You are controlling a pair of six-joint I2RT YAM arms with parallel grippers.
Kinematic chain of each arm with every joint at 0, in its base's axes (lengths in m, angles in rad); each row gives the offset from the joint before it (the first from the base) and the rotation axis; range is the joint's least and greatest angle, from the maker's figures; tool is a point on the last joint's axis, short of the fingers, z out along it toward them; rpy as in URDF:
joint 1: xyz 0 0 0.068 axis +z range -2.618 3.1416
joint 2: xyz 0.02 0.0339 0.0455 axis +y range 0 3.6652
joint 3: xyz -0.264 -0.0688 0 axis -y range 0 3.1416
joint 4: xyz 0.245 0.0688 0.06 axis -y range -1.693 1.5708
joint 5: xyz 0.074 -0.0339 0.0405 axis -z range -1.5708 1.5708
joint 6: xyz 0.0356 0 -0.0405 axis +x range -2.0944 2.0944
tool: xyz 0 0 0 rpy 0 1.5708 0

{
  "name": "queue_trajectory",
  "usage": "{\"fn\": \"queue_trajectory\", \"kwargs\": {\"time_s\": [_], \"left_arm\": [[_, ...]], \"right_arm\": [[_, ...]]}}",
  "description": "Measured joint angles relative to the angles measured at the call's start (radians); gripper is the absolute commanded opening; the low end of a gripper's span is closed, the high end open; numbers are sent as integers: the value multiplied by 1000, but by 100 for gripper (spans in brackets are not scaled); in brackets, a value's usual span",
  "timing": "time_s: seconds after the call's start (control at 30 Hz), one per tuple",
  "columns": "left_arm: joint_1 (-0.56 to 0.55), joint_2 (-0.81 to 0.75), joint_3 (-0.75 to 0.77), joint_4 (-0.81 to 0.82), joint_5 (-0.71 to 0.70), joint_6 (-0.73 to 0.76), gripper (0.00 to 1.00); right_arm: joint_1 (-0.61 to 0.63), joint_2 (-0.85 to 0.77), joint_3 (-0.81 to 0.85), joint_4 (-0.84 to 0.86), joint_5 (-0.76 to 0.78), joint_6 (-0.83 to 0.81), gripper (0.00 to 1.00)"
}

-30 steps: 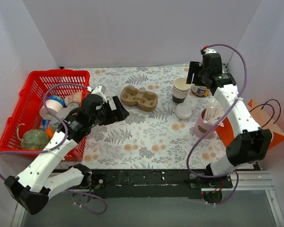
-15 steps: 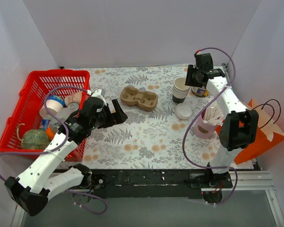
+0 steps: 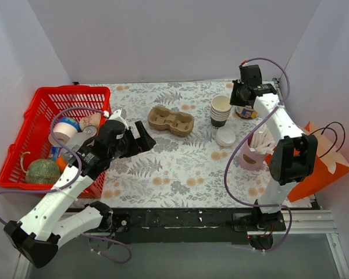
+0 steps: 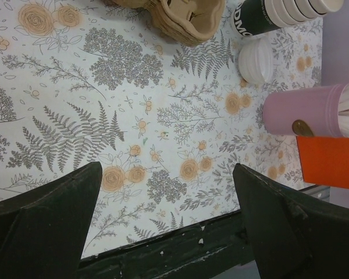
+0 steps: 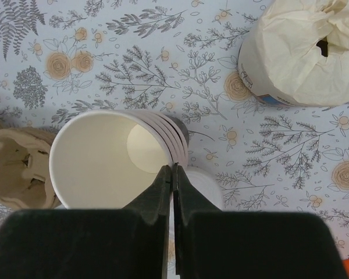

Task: Pack the takeout coffee

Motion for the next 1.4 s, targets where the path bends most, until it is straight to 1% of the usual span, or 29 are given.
{"fn": "queue_trajectory", "kwargs": {"time_s": [0.37, 0.57, 0.7, 0.9, 1.0, 1.17, 1.4], "left_arm": [[0, 11, -28, 42, 11, -47, 98], [0, 76, -31, 118, 42, -70, 98], [0, 195, -23, 222, 93, -84, 98], [0, 435, 64, 373, 174, -130, 98], [-2, 520, 95, 445, 218, -163, 98], [-3, 611, 111, 544, 280, -224, 98], [-10, 714, 135, 644, 341, -294, 98]], "right_arm": [[-2, -44, 16, -13, -12, 31, 1], [-33, -107, 0, 10, -115, 82, 1], [-62, -150, -55, 46, -229, 113, 1], [-74, -176, -182, 97, -446, 142, 1], [-68, -195, -264, 119, -531, 154, 1], [-60, -246, -373, 140, -611, 159, 1], [-40, -296, -396, 178, -649, 161, 1]]}}
